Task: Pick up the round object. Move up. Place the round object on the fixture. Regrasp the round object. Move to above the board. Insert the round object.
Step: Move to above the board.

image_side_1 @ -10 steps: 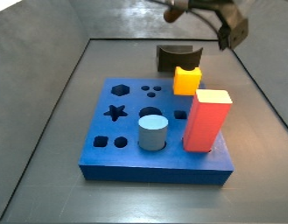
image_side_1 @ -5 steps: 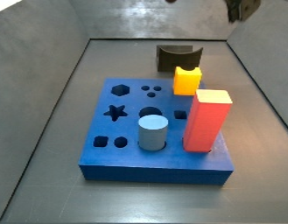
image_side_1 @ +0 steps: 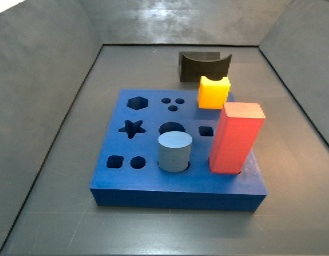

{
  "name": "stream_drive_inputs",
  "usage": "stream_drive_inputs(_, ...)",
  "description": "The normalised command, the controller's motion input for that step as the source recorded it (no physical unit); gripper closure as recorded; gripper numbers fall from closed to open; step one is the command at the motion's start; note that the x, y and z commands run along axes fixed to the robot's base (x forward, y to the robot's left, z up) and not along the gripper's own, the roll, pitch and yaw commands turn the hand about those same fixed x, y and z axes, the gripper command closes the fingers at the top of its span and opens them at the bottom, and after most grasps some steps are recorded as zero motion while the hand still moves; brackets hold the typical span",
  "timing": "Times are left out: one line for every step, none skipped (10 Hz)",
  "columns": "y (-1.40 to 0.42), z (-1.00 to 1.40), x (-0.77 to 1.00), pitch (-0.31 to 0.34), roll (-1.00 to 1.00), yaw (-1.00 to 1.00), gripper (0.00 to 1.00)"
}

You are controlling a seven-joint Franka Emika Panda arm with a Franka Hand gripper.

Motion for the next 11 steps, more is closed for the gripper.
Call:
stream_drive_inputs(-1.00,0.36,-0.50,-0.097,-1.00,-0.03,1.00)
stream_drive_inputs(-1.00,0.35,-0.50,-0.099,-1.00,-0.03,1.00)
stream_drive_inputs(-1.00,0.36,-0.53,-0.099,-1.00,-0.03,1.00)
stream_drive_inputs(-1.00,0.36,-0.54,-0.101,-1.00,-0.03,1.00)
stream_drive_inputs(-0.83,0.31,-0.48,-0.106,-1.00,-0.03,1.00)
stream_drive_inputs(-0.55,0.20,-0.34,-0.107,-1.00,-0.04,1.00)
stream_drive_inputs(-0.24,0.09,-0.20,-0.110,-1.00,-0.04,1.00)
stream_drive_inputs(-0.15,0.06,-0.16,-0.111,-1.00,-0.04,1.00)
stream_drive_inputs(-0.03,0.04,-0.11,-0.119,-1.00,-0.04,1.00)
stream_drive_inputs(0.00,0.02,-0.09,-0.125,-1.00,-0.04,1.00)
stream_drive_inputs(0.04,0.01,-0.08,-0.131,-1.00,-0.04,1.00)
